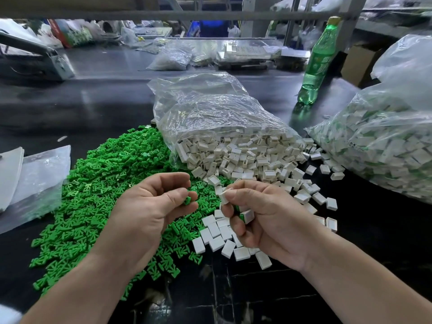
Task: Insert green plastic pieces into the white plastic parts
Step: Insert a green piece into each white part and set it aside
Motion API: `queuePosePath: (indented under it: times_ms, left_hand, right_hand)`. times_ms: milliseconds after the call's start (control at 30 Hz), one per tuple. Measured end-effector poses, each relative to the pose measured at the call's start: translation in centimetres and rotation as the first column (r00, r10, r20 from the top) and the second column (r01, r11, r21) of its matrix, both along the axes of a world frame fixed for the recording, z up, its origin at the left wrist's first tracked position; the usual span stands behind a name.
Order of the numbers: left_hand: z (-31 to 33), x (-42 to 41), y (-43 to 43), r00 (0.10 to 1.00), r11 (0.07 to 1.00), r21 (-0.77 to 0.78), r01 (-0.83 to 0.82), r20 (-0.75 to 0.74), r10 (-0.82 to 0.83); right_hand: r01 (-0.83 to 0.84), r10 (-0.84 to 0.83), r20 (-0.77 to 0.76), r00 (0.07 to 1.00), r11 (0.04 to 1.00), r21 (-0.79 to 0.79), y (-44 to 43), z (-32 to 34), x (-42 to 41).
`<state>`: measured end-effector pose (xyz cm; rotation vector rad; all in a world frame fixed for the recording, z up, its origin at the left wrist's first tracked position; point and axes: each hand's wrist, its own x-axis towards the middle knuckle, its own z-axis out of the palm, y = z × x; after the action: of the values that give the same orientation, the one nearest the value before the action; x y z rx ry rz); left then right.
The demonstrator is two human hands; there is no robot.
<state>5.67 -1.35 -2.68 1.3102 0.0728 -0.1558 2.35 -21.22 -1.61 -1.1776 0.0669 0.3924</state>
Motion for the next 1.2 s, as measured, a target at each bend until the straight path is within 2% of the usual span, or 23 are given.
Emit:
queuePosePath:
  times_ms: [133, 367, 467, 567, 667, 800, 1000, 1200]
  left_hand:
    - [0.1, -0.2, -0.5, 0.997, 0.988, -0.152, 0.042, -0.057, -0.051]
    - [0.2, -0.5, -0.9, 0.995, 0.977, -0.208, 0.042, -0.076, -0.059]
    - [0.3, -1.0, -0.8, 0.996, 0.989, -0.117, 0.086, -0.021, -0.09]
    - [0.6, -1.8, -0.9, 0.983, 0.985, 0.116, 0.124, 0.118, -0.138]
    - [0.6, -2.3, -1.2, 0.961, 0.943, 0.314, 0.11, 0.21, -0.182]
    - [0.8, -2.4, -1.3, 0.957, 0.948, 0.311, 0.066, 0.249, -0.148]
    - [0.7, -2.6, -1.3, 0.928, 0.947, 0.299, 0.115, 0.308, -0.21]
    - [0.6, -2.8, -1.6, 0.913, 0.94, 0.33, 0.083, 0.354, -0.205]
  right_hand:
    - [-0.014, 0.015, 0.035, 0.999, 1.0, -0.013, 0.3, -0.2, -0.1]
    - [-0.01, 0.008, 0.071, 0.997, 1.0, 0.018, 0.3, 0.0, -0.1]
    - [-0.006, 0.003, 0.087, 0.996, 0.999, 0.035, 0.3, 0.0, -0.2]
    - [-0.003, 0.0, 0.103, 0.995, 0.999, 0.034, 0.3, 0.1, -0.2]
    - [0.003, -0.006, 0.104, 0.995, 1.0, 0.023, 0.4, 0.0, -0.2]
    - [0.014, -0.015, 0.1, 0.995, 1.0, 0.012, 0.4, -0.2, -0.2]
    - [0.036, -0.027, 0.145, 0.989, 0.997, -0.063, 0.6, -0.4, -0.3]
    - [0.043, -0.016, 0.194, 0.981, 0.99, -0.135, 0.7, -0.3, -0.6]
